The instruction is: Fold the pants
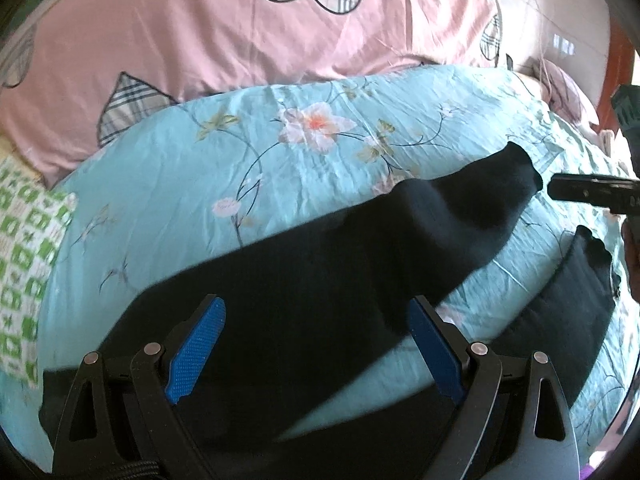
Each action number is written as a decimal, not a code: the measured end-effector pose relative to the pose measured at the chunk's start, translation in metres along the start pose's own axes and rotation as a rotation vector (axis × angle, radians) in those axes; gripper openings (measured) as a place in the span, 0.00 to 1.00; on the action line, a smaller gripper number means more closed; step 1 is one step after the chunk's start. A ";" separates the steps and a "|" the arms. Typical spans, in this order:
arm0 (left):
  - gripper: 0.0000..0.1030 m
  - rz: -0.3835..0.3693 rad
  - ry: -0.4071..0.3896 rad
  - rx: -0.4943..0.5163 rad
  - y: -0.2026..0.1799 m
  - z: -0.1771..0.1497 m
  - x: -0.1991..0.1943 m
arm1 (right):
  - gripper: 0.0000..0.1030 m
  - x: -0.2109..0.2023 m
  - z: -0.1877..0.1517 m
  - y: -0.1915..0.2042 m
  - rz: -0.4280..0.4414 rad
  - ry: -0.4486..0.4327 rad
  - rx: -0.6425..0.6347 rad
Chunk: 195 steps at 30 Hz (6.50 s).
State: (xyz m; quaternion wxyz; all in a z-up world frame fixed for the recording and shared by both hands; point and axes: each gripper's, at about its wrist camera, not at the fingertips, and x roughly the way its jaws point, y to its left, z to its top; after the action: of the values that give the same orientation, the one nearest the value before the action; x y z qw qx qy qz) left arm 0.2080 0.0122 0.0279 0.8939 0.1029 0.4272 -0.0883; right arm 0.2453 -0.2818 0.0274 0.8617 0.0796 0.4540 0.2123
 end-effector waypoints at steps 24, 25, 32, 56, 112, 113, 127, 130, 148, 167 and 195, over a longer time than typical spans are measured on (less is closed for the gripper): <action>0.72 -0.191 0.235 0.262 0.003 0.060 0.131 | 0.21 0.067 0.055 -0.049 0.015 0.092 0.037; 0.59 -0.209 0.233 0.270 0.002 0.058 0.130 | 0.17 0.067 0.056 -0.050 0.018 0.090 0.034; 0.05 -0.252 0.174 0.302 -0.012 0.046 0.083 | 0.08 0.049 0.056 -0.046 0.036 0.033 0.014; 0.04 -0.340 0.056 0.167 -0.054 -0.056 -0.066 | 0.08 -0.057 -0.031 -0.056 0.153 -0.100 -0.122; 0.45 -0.273 0.003 -0.171 -0.013 -0.154 -0.098 | 0.49 -0.127 -0.150 0.016 0.085 -0.179 -0.104; 0.46 -0.266 0.001 -0.185 -0.006 -0.156 -0.099 | 0.49 -0.124 -0.149 0.023 0.102 -0.170 -0.112; 0.47 -0.142 -0.050 -0.385 0.105 -0.186 -0.123 | 0.49 -0.065 -0.141 0.122 0.286 -0.042 -0.216; 0.49 -0.107 -0.068 -0.410 0.128 -0.191 -0.131 | 0.49 -0.053 -0.140 0.144 0.325 -0.019 -0.241; 0.72 0.019 -0.049 -0.437 0.274 -0.175 -0.139 | 0.49 0.026 -0.113 0.232 0.521 0.150 -0.275; 0.74 -0.208 0.249 -0.322 0.327 -0.131 -0.029 | 0.49 0.096 -0.098 0.272 0.577 0.307 -0.276; 0.04 0.021 -0.111 -0.284 0.259 -0.213 -0.167 | 0.06 0.050 -0.155 0.326 0.501 0.153 -0.646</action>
State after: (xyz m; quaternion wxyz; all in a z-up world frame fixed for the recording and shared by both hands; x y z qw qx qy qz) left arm 0.0094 0.3282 0.0560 0.9226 -0.0250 0.3843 -0.0233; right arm 0.0479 0.0243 0.0087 0.7278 -0.1027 0.3934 0.5523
